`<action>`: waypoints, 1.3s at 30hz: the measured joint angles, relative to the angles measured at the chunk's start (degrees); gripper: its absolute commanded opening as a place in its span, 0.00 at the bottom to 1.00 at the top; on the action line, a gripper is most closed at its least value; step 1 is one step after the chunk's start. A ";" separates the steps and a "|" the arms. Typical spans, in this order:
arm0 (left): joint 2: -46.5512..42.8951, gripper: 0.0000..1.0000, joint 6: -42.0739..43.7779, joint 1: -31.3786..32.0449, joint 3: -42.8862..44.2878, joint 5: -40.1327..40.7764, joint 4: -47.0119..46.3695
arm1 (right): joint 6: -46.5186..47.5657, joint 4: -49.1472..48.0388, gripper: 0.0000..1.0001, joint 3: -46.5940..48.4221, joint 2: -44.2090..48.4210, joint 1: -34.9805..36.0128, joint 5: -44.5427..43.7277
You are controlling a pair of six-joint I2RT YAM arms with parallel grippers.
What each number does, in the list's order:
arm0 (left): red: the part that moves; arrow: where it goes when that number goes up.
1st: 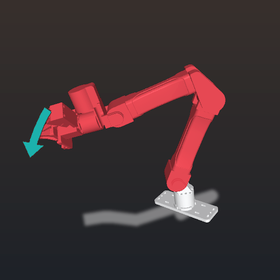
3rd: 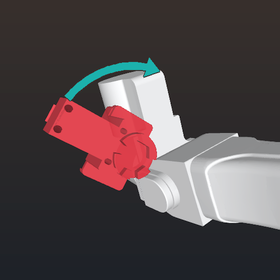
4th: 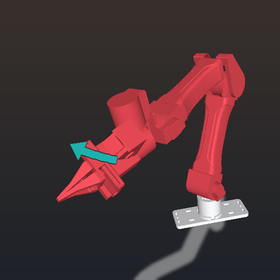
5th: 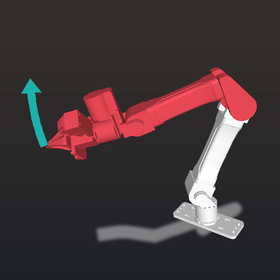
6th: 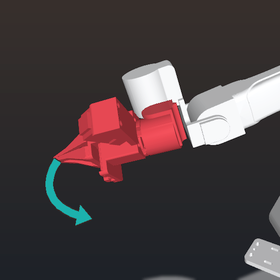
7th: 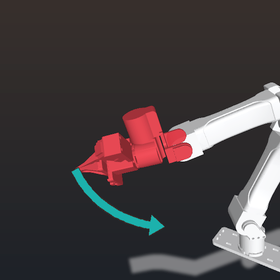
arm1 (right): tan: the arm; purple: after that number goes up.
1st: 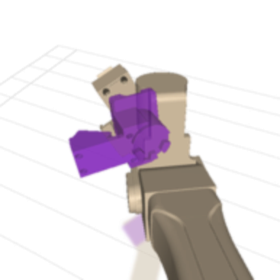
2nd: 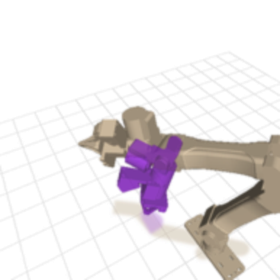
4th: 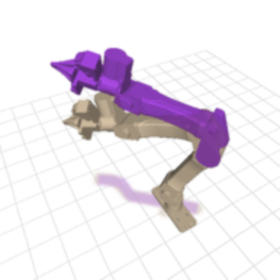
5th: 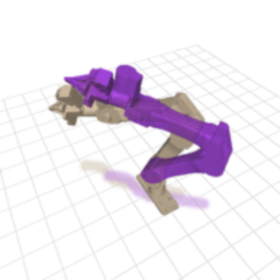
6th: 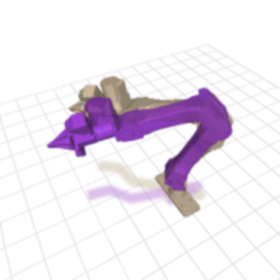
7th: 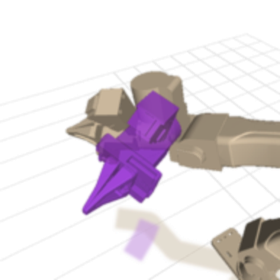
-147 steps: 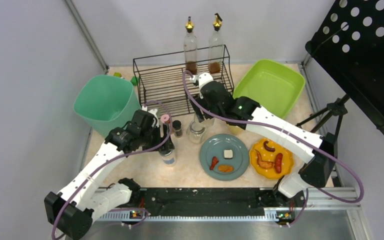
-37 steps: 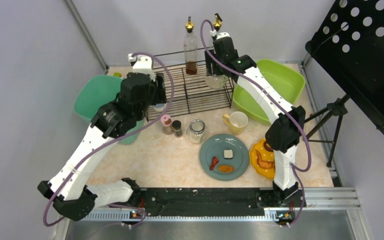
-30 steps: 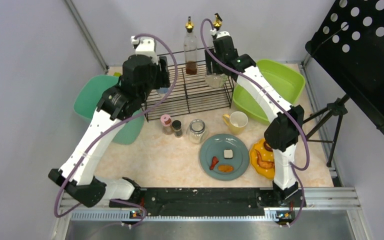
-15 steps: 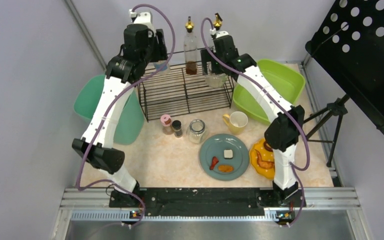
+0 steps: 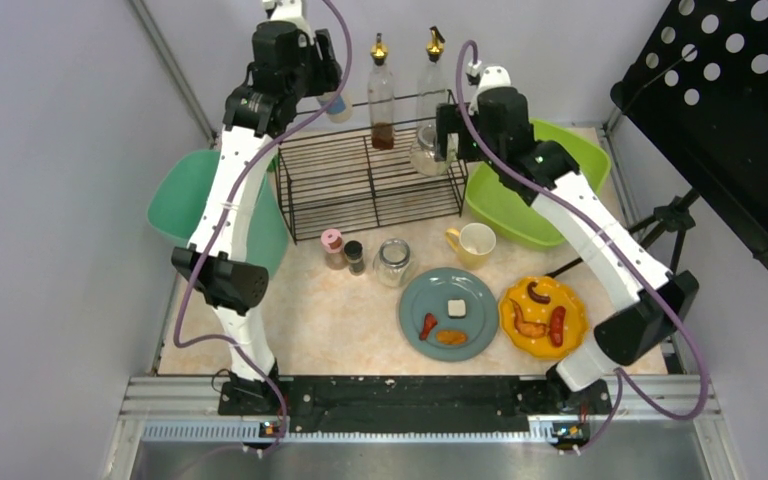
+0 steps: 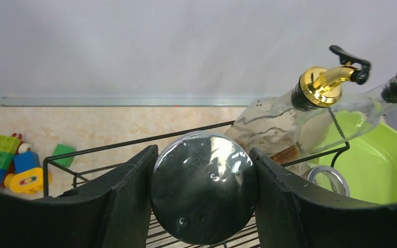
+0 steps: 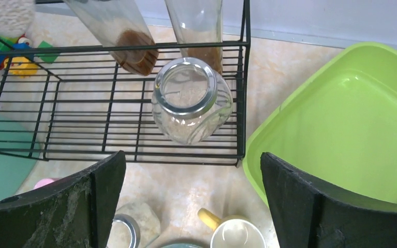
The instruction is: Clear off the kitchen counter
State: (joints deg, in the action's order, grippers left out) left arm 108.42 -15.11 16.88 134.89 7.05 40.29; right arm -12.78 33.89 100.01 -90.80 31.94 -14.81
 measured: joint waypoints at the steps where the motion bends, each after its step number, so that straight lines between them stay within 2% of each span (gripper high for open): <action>1: 0.57 0.00 -0.20 -0.04 0.00 -0.20 -0.04 | -0.33 -0.87 0.99 -1.49 1.31 0.22 0.07; 12: 4.72 0.00 -1.42 -0.04 -2.16 -0.39 -3.93 | -0.96 -3.69 0.99 -13.49 10.38 4.09 1.90; 18: 5.51 0.00 -1.70 -0.04 -5.46 -0.44 -4.83 | -0.96 -5.20 0.99 -18.01 11.52 6.16 5.27; 24: 5.53 0.00 -1.70 -0.04 -10.78 -0.48 -6.14 | -0.44 -8.68 0.98 -26.93 11.47 11.21 8.52; 29: 5.64 0.08 -1.55 -0.42 -12.37 -1.16 -6.82 | 0.44 -13.79 0.99 -33.42 9.81 15.65 10.75; 35: 5.66 0.14 -0.83 -0.42 -12.37 -1.31 -6.62 | 0.94 -19.21 0.98 -35.65 3.61 17.25 11.82; 39: 5.77 0.29 0.22 -0.26 -12.37 -1.14 -6.38 | 1.11 -21.66 0.99 -35.65 -0.09 18.01 11.61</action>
State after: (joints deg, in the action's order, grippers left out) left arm 114.19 -14.90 16.62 122.52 5.91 33.91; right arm -11.66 12.23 64.36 -90.89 49.95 -3.20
